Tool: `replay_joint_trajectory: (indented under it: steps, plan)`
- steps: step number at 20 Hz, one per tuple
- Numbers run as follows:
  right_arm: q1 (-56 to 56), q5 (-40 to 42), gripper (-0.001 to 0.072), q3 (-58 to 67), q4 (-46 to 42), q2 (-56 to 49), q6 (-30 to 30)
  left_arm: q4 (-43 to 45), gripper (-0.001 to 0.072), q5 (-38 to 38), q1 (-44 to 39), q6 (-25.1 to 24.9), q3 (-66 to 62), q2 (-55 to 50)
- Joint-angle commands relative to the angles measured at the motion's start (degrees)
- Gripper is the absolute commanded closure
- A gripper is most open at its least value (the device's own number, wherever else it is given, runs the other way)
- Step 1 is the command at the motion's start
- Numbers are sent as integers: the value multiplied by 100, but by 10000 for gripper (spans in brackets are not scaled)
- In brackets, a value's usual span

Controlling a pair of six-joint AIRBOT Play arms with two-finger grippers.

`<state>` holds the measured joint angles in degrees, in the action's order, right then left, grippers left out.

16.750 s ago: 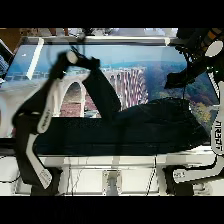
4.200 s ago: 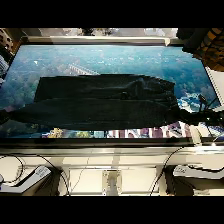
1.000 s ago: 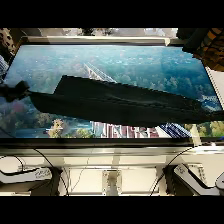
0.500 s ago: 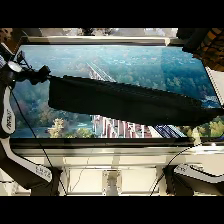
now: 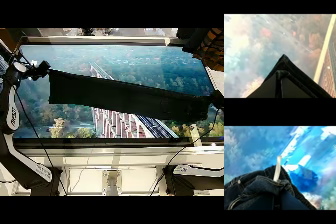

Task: Fold the clothes and pants, and hang the long-sleeved shirts on hangers.

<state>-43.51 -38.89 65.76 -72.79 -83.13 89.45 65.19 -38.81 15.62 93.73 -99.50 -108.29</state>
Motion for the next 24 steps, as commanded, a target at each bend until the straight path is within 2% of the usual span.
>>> replay_joint_trajectory:
  steps: [1, 2, 3, 4, 5, 6, 7, 9, 11, 16, 21, 23, 24]
  plan:
    - [105, 177, 689, 4, 90, -289, 114, -37, 682, 251, -4, 9, -15, -186]
    - [105, 210, 688, 4, 92, -341, 111, -153, 682, 389, -7, -9, -15, -236]
    - [105, 254, 630, 4, 96, -378, 109, -297, 682, 544, -7, -9, -17, -273]
    - [105, 267, 450, 4, 94, -402, 101, -448, 663, 708, -11, -22, -26, -313]
    - [103, 267, 340, 4, 92, -420, 85, -518, 558, 743, -22, -31, -111, -382]
    - [103, 267, 303, 20, 94, -424, 81, -533, 431, 671, -28, -31, -238, -466]
    - [105, 197, 301, 79, 114, -424, -35, -527, 363, 503, -52, -127, -387, -551]
    - [103, -170, 250, 319, 234, -422, -299, -527, 356, 50, -66, -577, -682, -671]
    - [103, -658, 232, 745, 234, -415, -358, -525, 356, -214, -61, -675, -839, -669]
    - [103, -1832, 233, 1989, 203, -345, -509, -472, 356, -1027, 48, -686, -1003, -673]
    - [103, -3110, 233, 2465, 201, -341, -669, -181, 344, -2144, 68, -1047, -1003, -778]
    - [103, -3506, 233, 2461, 201, -341, -669, -214, 249, -2568, 85, -1189, -1005, -896]
    - [103, -3672, 233, 2461, 201, -341, -669, -227, 246, -2752, 103, -1222, -1005, -953]
